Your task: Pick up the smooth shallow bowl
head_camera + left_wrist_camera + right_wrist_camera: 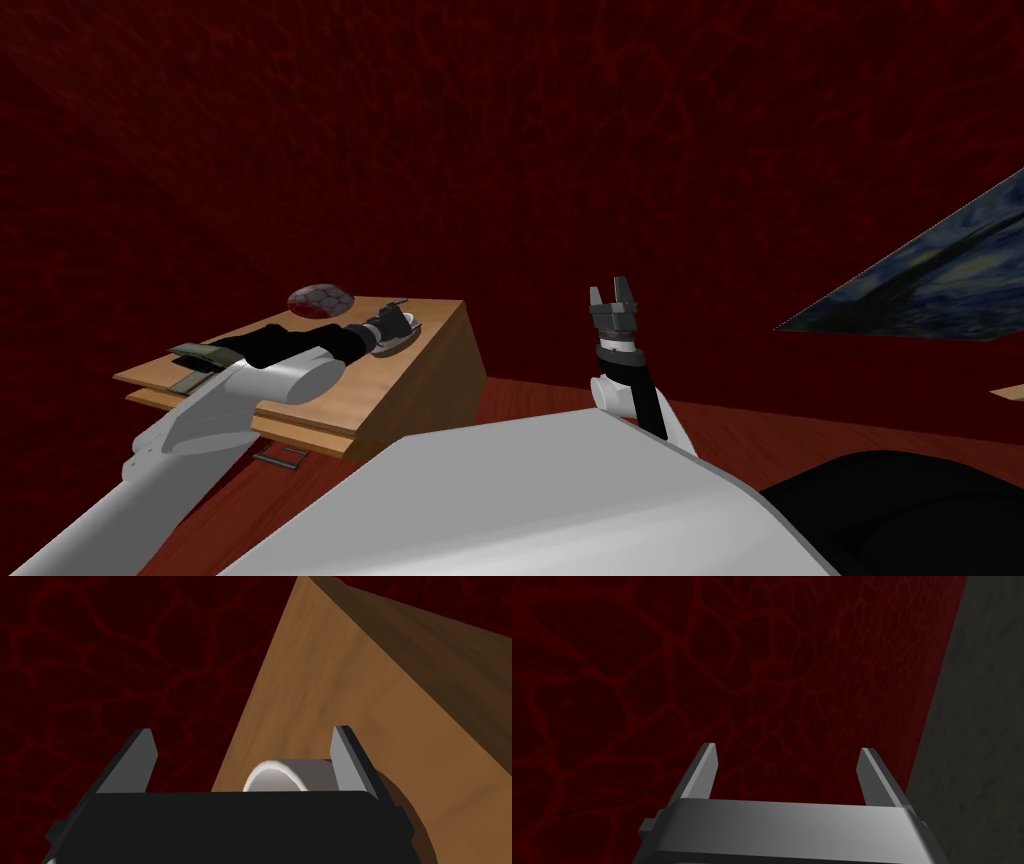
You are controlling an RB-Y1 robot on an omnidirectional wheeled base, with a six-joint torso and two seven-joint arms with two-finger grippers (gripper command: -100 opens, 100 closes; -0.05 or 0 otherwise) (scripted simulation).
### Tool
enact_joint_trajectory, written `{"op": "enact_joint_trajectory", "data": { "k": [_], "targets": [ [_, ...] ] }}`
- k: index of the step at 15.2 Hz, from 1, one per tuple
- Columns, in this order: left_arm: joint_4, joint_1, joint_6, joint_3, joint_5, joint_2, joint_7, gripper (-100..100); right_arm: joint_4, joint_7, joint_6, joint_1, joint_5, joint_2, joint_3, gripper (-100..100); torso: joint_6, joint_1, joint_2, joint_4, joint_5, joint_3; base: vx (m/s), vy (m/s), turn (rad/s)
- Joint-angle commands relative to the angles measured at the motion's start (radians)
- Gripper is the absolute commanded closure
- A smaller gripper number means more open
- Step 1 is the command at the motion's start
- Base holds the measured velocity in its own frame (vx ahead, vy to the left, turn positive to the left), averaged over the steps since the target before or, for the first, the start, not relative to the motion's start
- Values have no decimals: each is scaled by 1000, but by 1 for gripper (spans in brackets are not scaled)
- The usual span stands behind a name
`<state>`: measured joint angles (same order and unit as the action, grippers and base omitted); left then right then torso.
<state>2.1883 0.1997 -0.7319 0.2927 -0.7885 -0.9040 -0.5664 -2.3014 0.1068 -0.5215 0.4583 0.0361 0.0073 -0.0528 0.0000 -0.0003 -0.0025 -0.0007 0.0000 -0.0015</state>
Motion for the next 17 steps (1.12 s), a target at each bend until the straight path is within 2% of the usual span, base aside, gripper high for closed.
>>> {"op": "enact_joint_trajectory", "data": {
  "k": [1, 3, 4, 7, 8, 11, 12, 14, 15, 16, 17],
  "targets": [
    [-11, -12, -50, 18, -50, -35, -28, -100, 0, 0, 0, 0, 0, 0, 0, 0, 0, 0, 0, 0, 0, 0, 30, -6, 16],
    [-11, -12, -88, 18, -53, -35, -28, -100, 0, 0, 0, 0, 0, 0, 0, 0, 0, 0, -1, 0, 0, 0, 44, -6, 15],
    [-23, -24, -111, 34, -95, -67, -54, -100, 0, 0, 0, 0, 0, 0, 0, 0, 0, 0, -1, 0, 0, 0, 57, -19, 20],
    [-23, -24, -162, 34, -103, -67, -54, -100, 0, 0, 0, 0, 0, 0, 0, 0, 0, -1, -1, 0, 0, -1, 44, -17, 11],
    [-36, -36, -189, 49, -150, -98, -80, -100, 0, 0, 0, 0, 0, 0, 0, 0, 0, 0, -1, 0, 0, 0, 35, -6, 14],
    [-36, -36, -236, 49, -151, -98, -80, -100, 0, 0, 0, 0, 0, 0, 0, 0, 0, 0, -1, 0, 0, 0, 35, -7, 11],
    [-48, -46, -268, 63, -199, -128, -104, -100, 0, 0, 0, 0, 0, 0, 0, 0, 0, 0, 0, 0, 0, 0, 39, -1, 20],
    [-48, -46, -308, 63, -199, -128, -104, -100, 0, 0, 0, 0, 0, 0, 0, 0, 0, 0, -1, 0, 0, 0, 48, -9, 15],
    [-48, -46, -309, 63, -199, -128, -104, -100, 0, 0, 0, 0, 0, 0, 0, 0, 0, 0, -1, 0, 0, 0, 23, -8, -2],
    [-60, -56, -346, 76, -244, -156, -128, -100, 0, 0, 0, 0, 0, 0, 0, 0, 0, 0, 0, 0, 0, 0, 34, -10, 14],
    [-60, -56, -364, 76, -245, -156, -128, -100, 0, 0, 0, 0, 0, 0, 0, 0, 0, 0, 0, 0, 0, 0, 51, -13, 21]
  ]
}}
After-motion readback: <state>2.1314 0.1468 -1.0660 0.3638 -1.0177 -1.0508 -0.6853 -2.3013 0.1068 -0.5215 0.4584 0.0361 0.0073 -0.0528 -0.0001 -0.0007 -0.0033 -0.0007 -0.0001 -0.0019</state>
